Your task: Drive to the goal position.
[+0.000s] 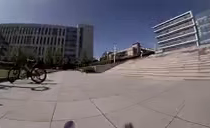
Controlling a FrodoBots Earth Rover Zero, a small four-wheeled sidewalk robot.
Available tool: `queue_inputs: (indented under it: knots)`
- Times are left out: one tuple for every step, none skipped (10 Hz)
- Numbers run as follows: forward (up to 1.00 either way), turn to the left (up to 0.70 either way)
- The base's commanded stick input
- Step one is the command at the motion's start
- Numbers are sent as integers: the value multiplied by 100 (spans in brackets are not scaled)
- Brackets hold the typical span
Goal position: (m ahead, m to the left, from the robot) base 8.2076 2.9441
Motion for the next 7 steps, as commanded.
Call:
queue_inputs:
  knots:
    - [100,0]
    - [100,0]
    - [100,0]
    - [100,0]
    - [100,0]
    - [100,0]
    - [100,0]
